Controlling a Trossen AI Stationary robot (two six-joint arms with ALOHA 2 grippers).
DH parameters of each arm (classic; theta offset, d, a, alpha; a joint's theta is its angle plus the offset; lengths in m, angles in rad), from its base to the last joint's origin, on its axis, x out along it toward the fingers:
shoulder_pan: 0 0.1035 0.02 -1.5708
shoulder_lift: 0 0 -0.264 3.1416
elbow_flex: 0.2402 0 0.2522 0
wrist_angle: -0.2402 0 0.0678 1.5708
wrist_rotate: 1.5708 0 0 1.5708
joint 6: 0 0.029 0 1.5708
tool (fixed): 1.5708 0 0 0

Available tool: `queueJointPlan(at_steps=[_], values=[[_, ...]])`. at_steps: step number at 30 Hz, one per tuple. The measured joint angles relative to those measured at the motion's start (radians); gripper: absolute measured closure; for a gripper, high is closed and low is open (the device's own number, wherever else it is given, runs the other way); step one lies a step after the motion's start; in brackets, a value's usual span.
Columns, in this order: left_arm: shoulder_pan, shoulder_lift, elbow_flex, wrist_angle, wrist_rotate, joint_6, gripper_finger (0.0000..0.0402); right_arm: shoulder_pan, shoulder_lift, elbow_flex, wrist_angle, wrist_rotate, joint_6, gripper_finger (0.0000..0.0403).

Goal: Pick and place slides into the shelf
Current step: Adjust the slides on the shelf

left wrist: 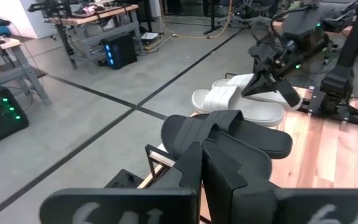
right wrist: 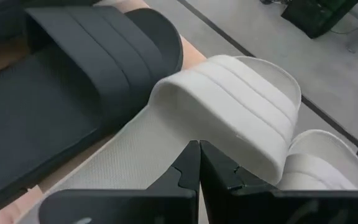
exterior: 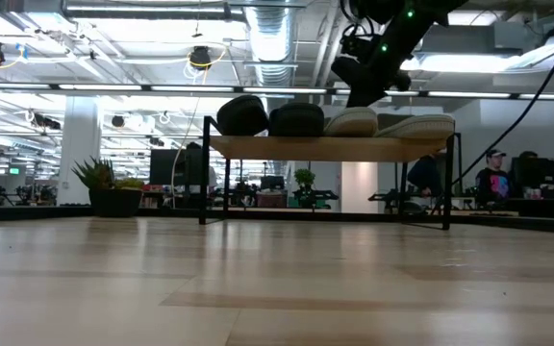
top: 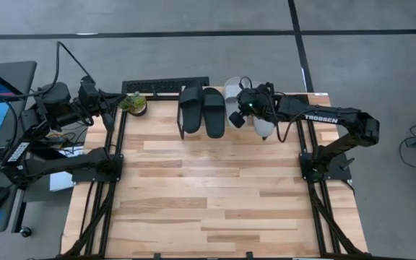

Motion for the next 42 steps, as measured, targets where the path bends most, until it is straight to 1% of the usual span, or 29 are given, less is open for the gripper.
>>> queueJointPlan(at_steps=[6, 11, 16, 24, 29, 33, 38, 40, 42], values=[[0.000, 0.000, 0.000, 0.000, 0.022, 0.000, 0.0402, -0.008, 0.000, -0.012, 0.005, 0.012, 0.003, 0.0403], [0.000, 0.000, 0.000, 0.001, 0.022, 0.005, 0.0401, -0.019, 0.000, -0.012, -0.003, 0.079, 0.002, 0.0403], [0.000, 0.000, 0.000, -0.002, 0.037, 0.006, 0.0401, -0.014, 0.000, -0.012, -0.050, 0.133, 0.031, 0.0403], [0.000, 0.000, 0.000, -0.015, 0.046, 0.003, 0.0401, 0.035, 0.000, -0.012, -0.141, 0.253, 0.083, 0.0403], [0.000, 0.000, 0.000, -0.015, 0.046, -0.009, 0.0401, 0.064, -0.002, -0.012, -0.156, 0.314, 0.096, 0.0403], [0.000, 0.000, 0.000, -0.015, 0.046, -0.012, 0.0402, 0.096, -0.004, -0.002, -0.153, 0.305, 0.065, 0.0403], [0.000, 0.000, 0.000, -0.021, 0.045, -0.016, 0.0401, 0.136, -0.041, 0.023, -0.107, 0.218, -0.016, 0.0403], [0.000, -0.001, 0.000, -0.031, 0.045, -0.015, 0.0401, 0.125, -0.064, 0.036, -0.071, 0.145, -0.047, 0.0403], [0.000, -0.001, 0.000, -0.032, 0.045, -0.015, 0.0401, 0.083, -0.092, 0.050, -0.032, 0.022, -0.058, 0.0403]])
